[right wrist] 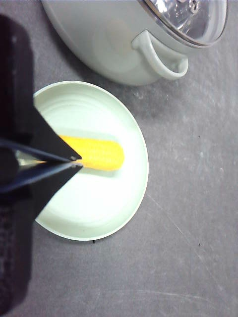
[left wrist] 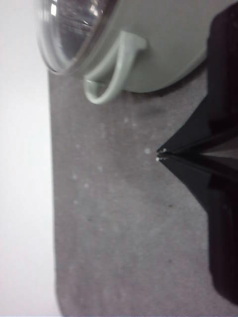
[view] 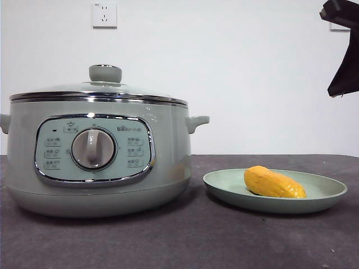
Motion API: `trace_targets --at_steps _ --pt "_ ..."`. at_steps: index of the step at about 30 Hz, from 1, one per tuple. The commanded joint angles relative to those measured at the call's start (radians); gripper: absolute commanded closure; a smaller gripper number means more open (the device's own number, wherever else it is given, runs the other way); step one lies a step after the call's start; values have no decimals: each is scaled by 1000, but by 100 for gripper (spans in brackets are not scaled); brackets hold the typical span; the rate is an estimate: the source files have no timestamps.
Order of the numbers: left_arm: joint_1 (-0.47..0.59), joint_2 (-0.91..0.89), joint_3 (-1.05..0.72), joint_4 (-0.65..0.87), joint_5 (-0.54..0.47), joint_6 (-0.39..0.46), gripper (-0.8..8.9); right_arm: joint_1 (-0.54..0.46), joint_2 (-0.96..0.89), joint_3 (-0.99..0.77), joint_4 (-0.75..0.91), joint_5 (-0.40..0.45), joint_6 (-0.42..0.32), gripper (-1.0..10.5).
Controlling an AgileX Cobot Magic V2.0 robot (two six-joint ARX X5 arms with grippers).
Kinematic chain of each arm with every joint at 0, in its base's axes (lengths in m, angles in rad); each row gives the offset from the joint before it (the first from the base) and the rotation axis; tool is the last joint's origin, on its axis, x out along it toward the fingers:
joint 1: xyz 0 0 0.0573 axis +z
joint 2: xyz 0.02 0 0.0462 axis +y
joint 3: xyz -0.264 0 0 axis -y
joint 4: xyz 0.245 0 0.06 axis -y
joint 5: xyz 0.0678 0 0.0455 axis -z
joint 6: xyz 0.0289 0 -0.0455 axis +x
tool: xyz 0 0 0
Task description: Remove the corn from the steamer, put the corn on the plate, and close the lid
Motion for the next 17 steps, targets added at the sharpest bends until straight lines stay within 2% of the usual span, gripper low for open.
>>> trace_targets --at_steps 1,17 --pt "8 -4 -21 -11 2 -20 816 0 -1 -9 7 3 10 943" --pt "8 -4 -21 -11 20 -20 816 0 -1 -9 7 3 10 943"
